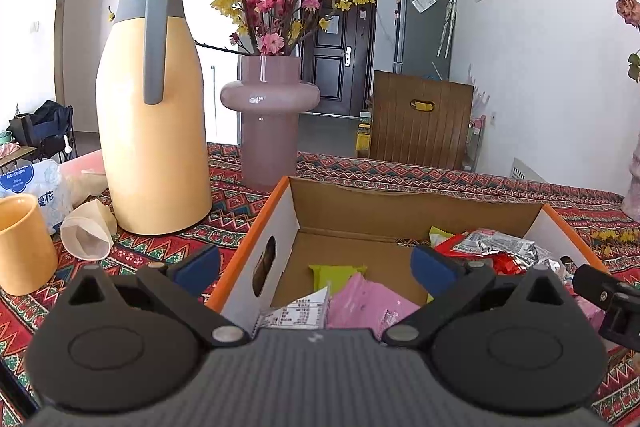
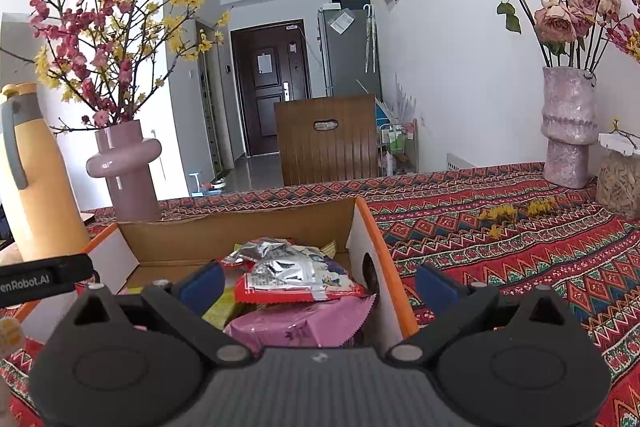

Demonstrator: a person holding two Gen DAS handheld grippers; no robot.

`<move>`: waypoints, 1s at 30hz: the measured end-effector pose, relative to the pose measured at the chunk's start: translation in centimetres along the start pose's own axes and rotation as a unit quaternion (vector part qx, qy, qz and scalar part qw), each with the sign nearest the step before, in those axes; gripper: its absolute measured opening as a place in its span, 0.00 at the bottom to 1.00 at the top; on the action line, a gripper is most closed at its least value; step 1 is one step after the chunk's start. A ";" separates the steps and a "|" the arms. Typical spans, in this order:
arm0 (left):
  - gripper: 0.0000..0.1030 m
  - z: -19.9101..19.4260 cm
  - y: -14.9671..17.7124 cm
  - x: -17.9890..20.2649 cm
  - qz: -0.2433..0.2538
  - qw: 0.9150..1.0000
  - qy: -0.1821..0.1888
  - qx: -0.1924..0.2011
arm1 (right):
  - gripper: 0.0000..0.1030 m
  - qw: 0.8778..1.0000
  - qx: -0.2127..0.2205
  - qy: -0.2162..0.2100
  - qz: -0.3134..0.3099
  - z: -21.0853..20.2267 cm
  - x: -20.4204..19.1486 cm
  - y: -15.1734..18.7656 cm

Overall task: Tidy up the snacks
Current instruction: 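Lower both packets into the box and open both grippers, then withdraw both grippers from the box back to the snack pile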

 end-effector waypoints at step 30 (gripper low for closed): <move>1.00 -7.4 -0.7 -1.0 0.005 0.999 0.054 -0.003 | 0.99 0.999 0.016 -0.037 -0.020 -7.7 0.8 0.1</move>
Point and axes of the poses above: each gripper's, at about its wrist camera, not at the fingertips, and z roughly the way its jaws point, x to its right, y to its underside, the point moved 3 cm from there along z, roughly the way its jaws point, and after that the axes turned 4 degrees about y, right-handed, at the moved point
